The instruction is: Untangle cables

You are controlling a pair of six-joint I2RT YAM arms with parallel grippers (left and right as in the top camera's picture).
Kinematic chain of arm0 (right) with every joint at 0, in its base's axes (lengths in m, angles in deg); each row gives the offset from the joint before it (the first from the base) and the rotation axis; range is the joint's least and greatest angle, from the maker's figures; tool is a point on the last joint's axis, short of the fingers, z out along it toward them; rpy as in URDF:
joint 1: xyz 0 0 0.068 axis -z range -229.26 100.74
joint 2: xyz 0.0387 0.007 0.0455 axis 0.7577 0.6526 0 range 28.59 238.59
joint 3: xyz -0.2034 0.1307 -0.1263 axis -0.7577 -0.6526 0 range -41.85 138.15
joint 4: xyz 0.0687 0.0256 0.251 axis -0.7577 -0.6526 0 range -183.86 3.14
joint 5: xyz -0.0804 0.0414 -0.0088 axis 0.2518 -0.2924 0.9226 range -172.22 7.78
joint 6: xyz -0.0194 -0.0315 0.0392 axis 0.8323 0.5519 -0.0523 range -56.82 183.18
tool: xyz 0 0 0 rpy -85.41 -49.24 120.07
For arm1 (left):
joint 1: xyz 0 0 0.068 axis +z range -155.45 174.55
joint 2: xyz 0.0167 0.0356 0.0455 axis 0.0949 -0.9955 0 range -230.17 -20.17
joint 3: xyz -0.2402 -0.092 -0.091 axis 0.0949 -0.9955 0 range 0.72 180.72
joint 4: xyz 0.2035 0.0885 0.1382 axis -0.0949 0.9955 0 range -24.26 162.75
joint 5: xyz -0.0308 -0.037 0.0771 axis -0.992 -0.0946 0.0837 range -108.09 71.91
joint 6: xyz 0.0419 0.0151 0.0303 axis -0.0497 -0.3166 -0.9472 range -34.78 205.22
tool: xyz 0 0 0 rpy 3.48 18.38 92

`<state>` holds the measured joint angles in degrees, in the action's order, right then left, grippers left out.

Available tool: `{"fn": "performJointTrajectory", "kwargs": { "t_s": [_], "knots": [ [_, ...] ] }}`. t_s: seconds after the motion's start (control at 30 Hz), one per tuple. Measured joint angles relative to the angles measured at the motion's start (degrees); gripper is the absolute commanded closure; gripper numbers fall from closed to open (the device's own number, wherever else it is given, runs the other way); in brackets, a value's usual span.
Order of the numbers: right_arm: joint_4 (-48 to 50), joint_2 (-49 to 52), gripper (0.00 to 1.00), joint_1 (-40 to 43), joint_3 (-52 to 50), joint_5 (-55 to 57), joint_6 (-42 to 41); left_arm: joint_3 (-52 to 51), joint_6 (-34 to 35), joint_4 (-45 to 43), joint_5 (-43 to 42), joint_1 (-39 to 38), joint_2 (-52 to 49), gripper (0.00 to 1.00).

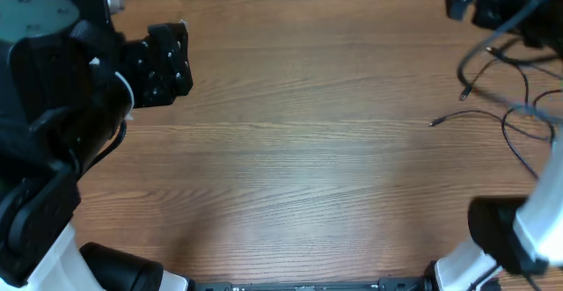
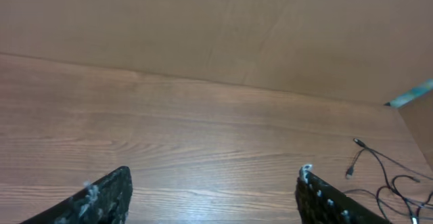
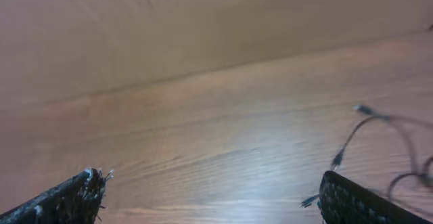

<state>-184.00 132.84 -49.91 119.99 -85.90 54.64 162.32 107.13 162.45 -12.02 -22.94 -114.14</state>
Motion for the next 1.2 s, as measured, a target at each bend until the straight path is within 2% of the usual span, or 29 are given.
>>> {"fn": "performJointTrajectory", "kwargs": {
  "t_s": [0.03, 0.23, 0.33, 0.43, 0.53, 0.6, 0.7, 0.83, 1.0, 1.2],
  "knots": [
    [0.0, -1.8, 0.0, -0.5, 0.0, 0.6, -0.1, 0.0, -0.3, 0.0, 0.3, 0.0, -0.1, 0.0],
    [0.1, -11.8, 0.0, -4.3, -1.2, 1.6, -1.8, 0.0, -0.9, 0.0, 1.9, 0.0, -1.8, 0.0],
    [-0.1, -17.1, 0.0, -6.4, -6.0, 1.6, -2.6, -0.1, -0.9, 0.0, 2.0, 0.0, -1.9, 0.0],
    [0.0, -20.7, 0.0, -6.7, -13.2, 1.7, -2.8, -0.1, -1.5, 0.0, 1.4, 0.0, -1.9, 0.07],
    [0.8, -25.4, 0.0, -6.8, -27.2, 2.7, -3.0, -0.5, -3.0, 0.0, 0.5, 0.0, -1.9, 0.13],
    [0.9, -26.6, 0.0, -6.9, -33.0, 3.3, -3.2, -2.0, -3.4, -0.1, 0.2, 0.0, -1.6, 0.16],
    [4.0, -27.9, 0.0, -7.0, -43.8, 4.2, -3.2, -7.2, -3.9, 0.0, 0.2, -0.2, -1.1, 0.23],
    [11.7, -28.5, 0.0, -8.6, -55.2, 4.7, -3.2, -18.7, -2.3, -0.2, 3.0, -2.9, 0.2, 0.23],
    [18.0, -28.6, 0.0, -11.6, -61.2, 5.0, -3.3, -31.0, 2.3, 0.0, 9.9, -7.0, 3.5, 0.21],
    [21.2, -28.9, 0.0, -15.9, -67.1, 8.1, -4.2, -47.6, 7.0, -4.5, 16.5, -11.3, 14.0, 0.19]
  ]
}}
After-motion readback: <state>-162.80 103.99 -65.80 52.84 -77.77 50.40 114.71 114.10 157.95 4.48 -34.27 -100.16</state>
